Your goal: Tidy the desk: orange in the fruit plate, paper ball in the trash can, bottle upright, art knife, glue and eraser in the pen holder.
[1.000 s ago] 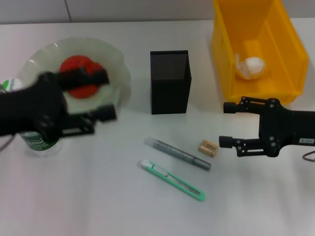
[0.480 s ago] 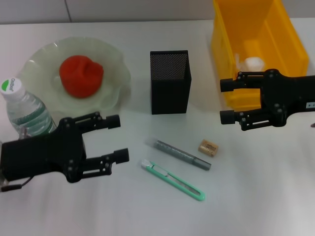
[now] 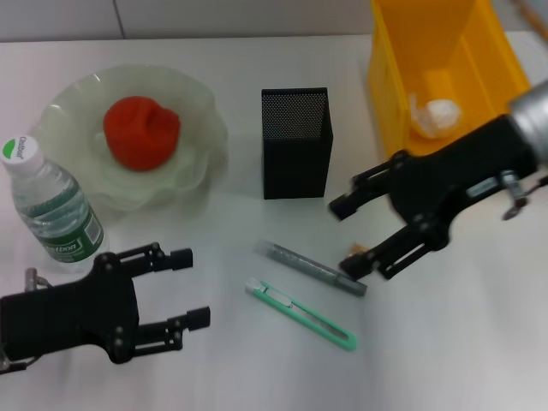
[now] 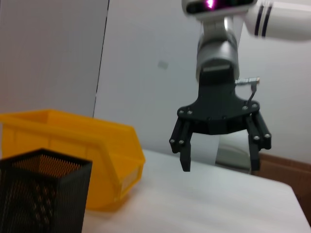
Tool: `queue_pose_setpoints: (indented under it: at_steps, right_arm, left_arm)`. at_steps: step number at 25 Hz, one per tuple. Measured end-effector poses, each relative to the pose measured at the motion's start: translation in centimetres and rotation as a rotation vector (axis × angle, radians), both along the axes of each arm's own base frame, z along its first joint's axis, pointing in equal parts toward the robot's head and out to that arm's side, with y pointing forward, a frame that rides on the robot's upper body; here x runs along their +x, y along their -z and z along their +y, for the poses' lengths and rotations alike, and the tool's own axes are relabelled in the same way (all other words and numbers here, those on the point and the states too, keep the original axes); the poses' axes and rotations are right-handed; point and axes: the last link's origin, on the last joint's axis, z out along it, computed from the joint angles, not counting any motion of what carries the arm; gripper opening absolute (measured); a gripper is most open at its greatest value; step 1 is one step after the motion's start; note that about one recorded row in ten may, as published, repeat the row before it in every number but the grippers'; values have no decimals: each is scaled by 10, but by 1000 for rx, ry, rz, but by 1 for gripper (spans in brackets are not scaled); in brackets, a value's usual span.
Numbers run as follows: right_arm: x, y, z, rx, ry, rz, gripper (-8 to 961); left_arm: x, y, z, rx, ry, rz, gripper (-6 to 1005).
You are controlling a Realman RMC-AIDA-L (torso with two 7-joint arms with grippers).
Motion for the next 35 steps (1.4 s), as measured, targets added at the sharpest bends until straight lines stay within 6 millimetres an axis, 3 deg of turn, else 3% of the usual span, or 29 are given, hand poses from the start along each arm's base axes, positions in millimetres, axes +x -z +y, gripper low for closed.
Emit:
queue_pose_setpoints:
  at_steps: [3,15,24,35]
  right_arm:
    - [-20,22,0,-63,-85,-125,827]
    - [-45,67,-5,-112,-259,-356,826]
    - [-47,98,-9,-69,-303,-428,826]
    - [-44,117,-9,-22,-242,-461,827]
  left_arm:
    - [-3,4,-2,7,5,11,754]
    - [-9,18,-4,27,-20,46,750]
    - [-10,22,-3,32,-31,53,751]
    - [-18,10,-6,16,-46,66,750]
